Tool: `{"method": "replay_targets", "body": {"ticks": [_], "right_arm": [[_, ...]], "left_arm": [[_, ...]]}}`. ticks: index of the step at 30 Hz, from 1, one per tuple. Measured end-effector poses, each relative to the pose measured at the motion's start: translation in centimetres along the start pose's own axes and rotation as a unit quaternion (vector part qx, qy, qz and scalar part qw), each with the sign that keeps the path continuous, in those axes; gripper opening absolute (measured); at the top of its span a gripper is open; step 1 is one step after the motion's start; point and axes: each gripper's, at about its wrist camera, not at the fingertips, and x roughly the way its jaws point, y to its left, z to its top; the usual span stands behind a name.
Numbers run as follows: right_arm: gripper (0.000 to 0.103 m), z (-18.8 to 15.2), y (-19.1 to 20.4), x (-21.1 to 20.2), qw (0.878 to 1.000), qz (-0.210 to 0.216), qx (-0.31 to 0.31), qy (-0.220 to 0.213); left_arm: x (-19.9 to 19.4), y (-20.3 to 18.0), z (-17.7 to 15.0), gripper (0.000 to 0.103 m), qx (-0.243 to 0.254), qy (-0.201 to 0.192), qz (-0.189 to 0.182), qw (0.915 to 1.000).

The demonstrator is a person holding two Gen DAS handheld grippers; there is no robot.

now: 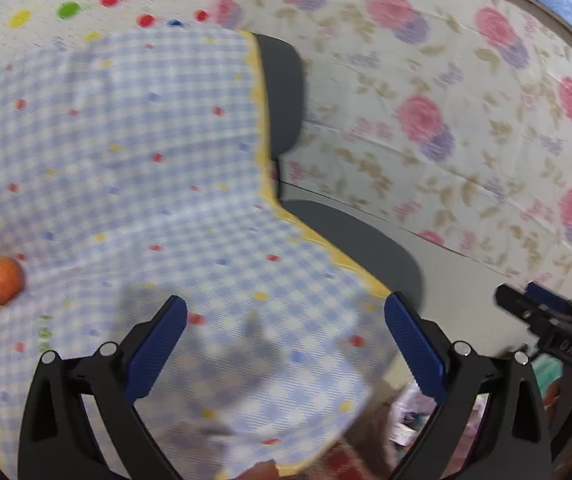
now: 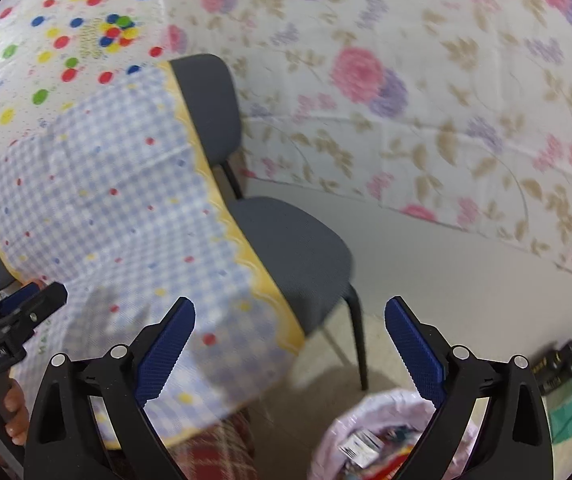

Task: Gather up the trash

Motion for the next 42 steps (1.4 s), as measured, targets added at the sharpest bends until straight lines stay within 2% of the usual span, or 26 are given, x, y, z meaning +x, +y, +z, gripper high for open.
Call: {"method": "replay_targets", "body": {"ticks": [4,11,19,22,30,42], "right_arm": [[0.096,1.5,3.1,0.7,1.0,0.016,-0.019,-0.007],[0.096,3.2,8.8,1.8,0.997,0.053,-0.056,-0.007],[0.096,3.7,14.2,2.2,0.991,0.092,-0.1,-0.001],[0.096,3.8,15.6,1.9,0.988,0.105,-0.113,-0.002],[0.096,3.9,17.8,2.5,0.985,0.118,-0.127,0.002],[0.096,3.7,18.2,3.0,0.985,0.115,-0.13,0.008]], "left_arm": [[-1.2,2.7,0.2,0.096,-0.005,-0.005,0.059,0.9982],[-3.7,8.2,-0.1,0.096,-0.034,0.005,0.126,0.9914],[-6.3,13.7,-1.1,0.096,-0.071,0.025,0.212,0.9743],[-7.1,15.1,-1.4,0.096,-0.08,0.032,0.232,0.9689],[-7.9,17.3,-1.8,0.096,-0.102,0.036,0.251,0.9619],[-7.6,17.2,-1.7,0.096,-0.107,0.038,0.249,0.9619]]}}
